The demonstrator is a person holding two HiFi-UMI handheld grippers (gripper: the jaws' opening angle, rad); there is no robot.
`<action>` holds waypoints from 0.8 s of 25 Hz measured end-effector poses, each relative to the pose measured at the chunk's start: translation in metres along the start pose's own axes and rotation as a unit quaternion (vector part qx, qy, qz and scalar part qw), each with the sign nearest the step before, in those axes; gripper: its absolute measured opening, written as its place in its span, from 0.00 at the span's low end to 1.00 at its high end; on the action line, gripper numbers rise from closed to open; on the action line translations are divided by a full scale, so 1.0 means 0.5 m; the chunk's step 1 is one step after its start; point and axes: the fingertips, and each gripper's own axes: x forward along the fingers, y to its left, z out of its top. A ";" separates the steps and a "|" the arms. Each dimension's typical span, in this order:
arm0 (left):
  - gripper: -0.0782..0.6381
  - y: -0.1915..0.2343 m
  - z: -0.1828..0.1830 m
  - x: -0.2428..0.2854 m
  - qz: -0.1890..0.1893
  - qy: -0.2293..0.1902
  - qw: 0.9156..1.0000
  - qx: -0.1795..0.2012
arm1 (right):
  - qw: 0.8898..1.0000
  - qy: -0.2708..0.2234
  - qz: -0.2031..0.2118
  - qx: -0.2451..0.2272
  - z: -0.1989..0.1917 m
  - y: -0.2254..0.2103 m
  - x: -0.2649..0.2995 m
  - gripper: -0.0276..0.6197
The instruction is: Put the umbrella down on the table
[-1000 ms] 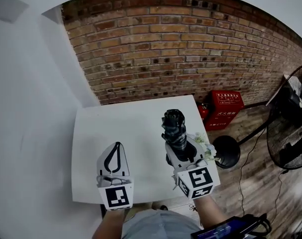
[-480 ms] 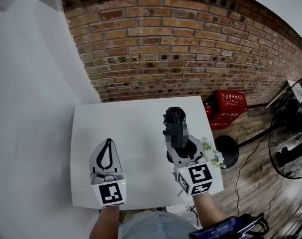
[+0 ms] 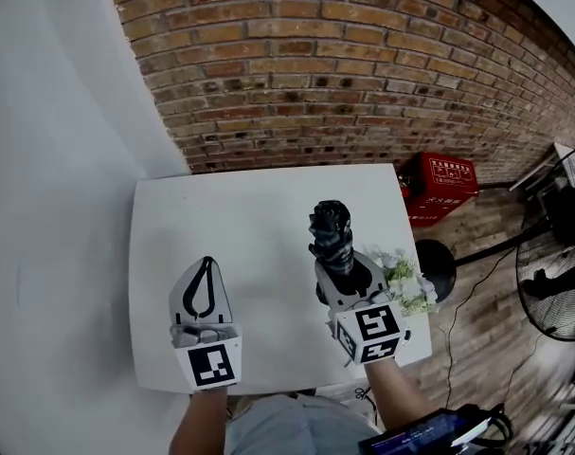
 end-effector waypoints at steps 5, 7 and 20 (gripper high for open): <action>0.11 -0.002 -0.038 0.014 -0.004 0.016 1.000 -0.006 | 1.000 0.028 -0.002 0.006 -0.057 -0.006 0.030 0.32; 0.11 -0.006 -0.048 0.018 -0.006 0.020 1.000 -0.007 | 0.999 0.038 -0.003 0.007 -0.077 -0.009 0.038 0.32; 0.11 -0.026 -0.086 0.032 -0.019 0.038 0.999 -0.013 | 0.995 0.095 -0.012 0.020 -0.180 -0.018 0.075 0.33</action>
